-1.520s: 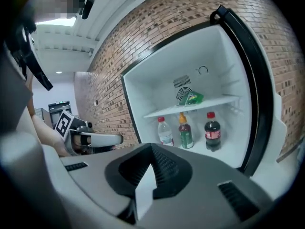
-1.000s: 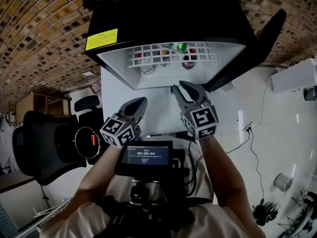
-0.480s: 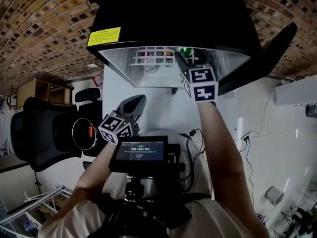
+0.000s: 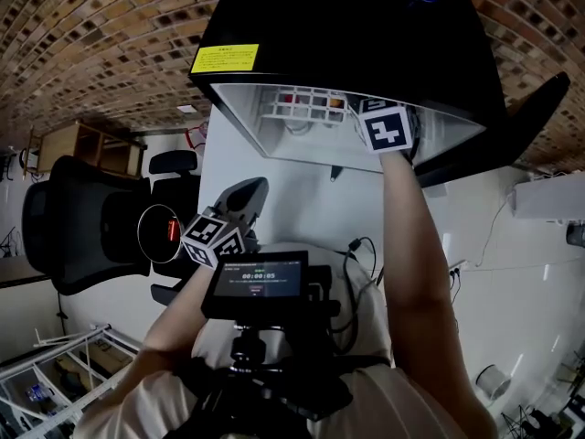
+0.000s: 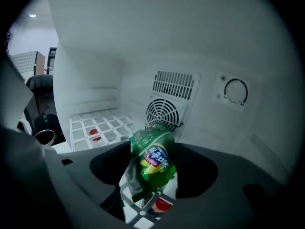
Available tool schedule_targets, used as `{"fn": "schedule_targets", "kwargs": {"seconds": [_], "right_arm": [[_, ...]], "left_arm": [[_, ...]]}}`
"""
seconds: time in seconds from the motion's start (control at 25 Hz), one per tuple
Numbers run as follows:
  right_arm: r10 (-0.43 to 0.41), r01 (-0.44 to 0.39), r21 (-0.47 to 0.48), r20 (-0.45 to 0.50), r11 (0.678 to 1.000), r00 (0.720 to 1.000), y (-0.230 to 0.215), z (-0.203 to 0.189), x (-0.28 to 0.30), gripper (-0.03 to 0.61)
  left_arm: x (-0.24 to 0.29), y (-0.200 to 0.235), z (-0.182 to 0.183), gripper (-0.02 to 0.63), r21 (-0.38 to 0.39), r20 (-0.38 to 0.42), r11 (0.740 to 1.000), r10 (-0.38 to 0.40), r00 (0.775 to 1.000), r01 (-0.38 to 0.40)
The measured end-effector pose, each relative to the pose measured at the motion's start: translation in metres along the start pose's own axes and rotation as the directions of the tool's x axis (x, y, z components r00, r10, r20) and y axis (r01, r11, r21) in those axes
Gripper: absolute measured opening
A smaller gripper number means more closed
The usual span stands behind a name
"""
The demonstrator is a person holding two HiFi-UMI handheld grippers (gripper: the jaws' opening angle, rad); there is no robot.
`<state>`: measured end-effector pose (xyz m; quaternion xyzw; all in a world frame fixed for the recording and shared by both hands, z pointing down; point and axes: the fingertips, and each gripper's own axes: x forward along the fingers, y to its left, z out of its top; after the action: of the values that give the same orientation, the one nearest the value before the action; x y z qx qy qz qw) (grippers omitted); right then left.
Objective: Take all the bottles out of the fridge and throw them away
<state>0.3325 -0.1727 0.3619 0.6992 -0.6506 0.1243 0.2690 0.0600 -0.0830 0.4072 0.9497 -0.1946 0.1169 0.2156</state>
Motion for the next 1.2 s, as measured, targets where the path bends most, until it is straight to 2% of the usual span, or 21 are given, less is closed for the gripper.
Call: {"fn": "schedule_targets", "kwargs": {"seconds": [0.12,0.28,0.48,0.64,0.8,1.0,1.16,1.2], "right_arm": [[-0.009,0.009,0.016,0.024,1.000,1.000,-0.002,0.000,-0.009,0.225],[0.016,-0.019,0.040,0.073,0.999,0.997,0.005,0.002,-0.026,0.160],[0.016,-0.025,0.049,0.161,0.998,0.987,0.005,0.005,-0.055,0.138],[0.035,-0.058,0.088,0.245,0.994,0.969,0.005,0.012,-0.081,0.129],[0.074,-0.126,0.143,0.323,0.982,0.943,0.013,0.019,-0.105,0.125],[0.128,-0.198,0.155,0.375,0.968,0.918,0.030,0.022,-0.125,0.123],[0.202,-0.291,0.167,0.412,0.942,0.888,0.063,0.018,-0.137,0.121],[0.221,-0.313,0.162,0.422,0.936,0.879,0.074,0.016,-0.138,0.121]], "left_arm": [[0.000,0.000,-0.003,0.002,0.005,0.003,1.000,-0.001,1.000,0.001],[0.003,-0.007,-0.002,0.002,0.003,-0.004,1.000,-0.013,1.000,0.014],[0.011,-0.016,-0.003,0.002,0.012,-0.012,0.999,-0.039,0.999,0.040],[0.015,-0.030,0.009,0.005,-0.002,0.020,0.996,-0.088,0.996,0.088],[0.018,-0.043,0.029,0.020,-0.005,0.078,0.989,-0.144,0.986,0.145],[0.023,-0.052,0.047,0.020,0.038,0.115,0.985,-0.170,0.979,0.166],[0.027,-0.061,0.055,0.023,0.067,0.141,0.978,-0.205,0.969,0.198],[0.029,-0.063,0.055,0.045,0.068,0.139,0.977,-0.211,0.968,0.204]]}}
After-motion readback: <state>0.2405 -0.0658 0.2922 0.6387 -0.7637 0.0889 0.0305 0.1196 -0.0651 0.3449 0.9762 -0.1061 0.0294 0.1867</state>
